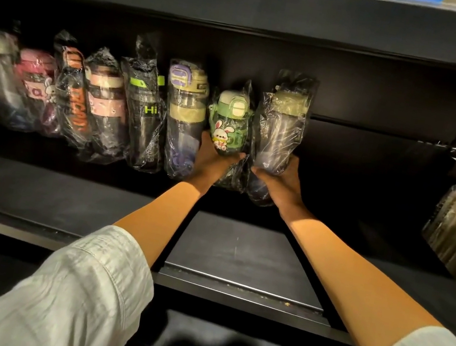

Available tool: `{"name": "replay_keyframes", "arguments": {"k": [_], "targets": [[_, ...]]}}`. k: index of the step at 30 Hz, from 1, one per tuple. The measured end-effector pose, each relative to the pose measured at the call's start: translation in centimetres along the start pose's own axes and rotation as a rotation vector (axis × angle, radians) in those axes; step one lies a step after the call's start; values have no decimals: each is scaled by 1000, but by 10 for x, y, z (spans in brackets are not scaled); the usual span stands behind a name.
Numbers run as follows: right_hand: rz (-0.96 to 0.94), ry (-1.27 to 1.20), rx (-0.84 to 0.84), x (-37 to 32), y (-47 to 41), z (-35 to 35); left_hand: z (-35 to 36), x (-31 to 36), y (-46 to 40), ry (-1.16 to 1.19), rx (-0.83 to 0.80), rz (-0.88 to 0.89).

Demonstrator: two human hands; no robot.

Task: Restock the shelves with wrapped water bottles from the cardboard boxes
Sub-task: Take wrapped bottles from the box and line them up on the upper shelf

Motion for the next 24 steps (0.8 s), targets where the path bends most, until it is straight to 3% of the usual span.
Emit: {"name": "replay_keyframes", "arguments": {"k": [12,20,24], "targets": [[10,59,-128,-8,15,-5,-10,9,12,-52,-32,18],[-71,953,-214,-42,53,-50,-41,31,52,-352,18,-17],[-281,1075,-306,-70,97,-54,-85,40,90,-575,52,23]]}}
Point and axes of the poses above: each hand's wrist, its own y-axis away from the middle knuckle, its own z-axis out of the palm, x = y × z, the point moved 9 cm from there along -y, towards the middle knuckle, and after that the axes turned 13 degrees about x, right-handed, at the moved point
